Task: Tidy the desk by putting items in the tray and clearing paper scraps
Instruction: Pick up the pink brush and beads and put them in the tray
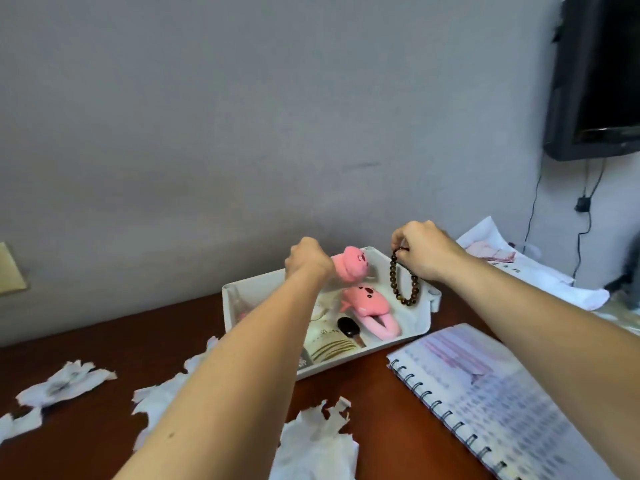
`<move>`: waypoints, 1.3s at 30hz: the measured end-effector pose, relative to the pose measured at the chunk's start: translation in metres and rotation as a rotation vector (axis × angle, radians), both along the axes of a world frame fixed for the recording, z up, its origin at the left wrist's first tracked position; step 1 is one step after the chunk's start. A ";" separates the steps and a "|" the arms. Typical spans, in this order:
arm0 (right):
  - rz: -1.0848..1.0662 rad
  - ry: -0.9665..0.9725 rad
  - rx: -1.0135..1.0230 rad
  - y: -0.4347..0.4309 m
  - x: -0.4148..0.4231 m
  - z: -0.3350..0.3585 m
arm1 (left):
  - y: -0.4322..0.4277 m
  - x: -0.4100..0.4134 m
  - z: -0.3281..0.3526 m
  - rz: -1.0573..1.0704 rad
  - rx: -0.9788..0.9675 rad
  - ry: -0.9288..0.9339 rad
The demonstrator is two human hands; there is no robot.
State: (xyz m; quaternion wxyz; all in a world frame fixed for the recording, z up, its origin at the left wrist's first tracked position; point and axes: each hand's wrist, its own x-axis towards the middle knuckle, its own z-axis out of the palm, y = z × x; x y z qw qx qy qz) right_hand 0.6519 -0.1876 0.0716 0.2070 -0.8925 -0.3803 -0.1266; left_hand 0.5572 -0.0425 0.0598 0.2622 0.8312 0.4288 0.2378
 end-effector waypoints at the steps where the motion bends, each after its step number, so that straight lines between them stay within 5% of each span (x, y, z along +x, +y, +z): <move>1: 0.005 0.006 -0.025 0.000 0.002 -0.002 | 0.001 0.003 -0.005 0.003 -0.001 -0.005; 24: 0.029 0.076 -0.097 0.019 -0.003 -0.028 | -0.002 0.002 -0.042 -0.223 0.170 0.141; 39: 0.125 0.018 -0.234 0.015 -0.126 0.027 | -0.033 -0.144 0.036 -0.385 0.474 0.536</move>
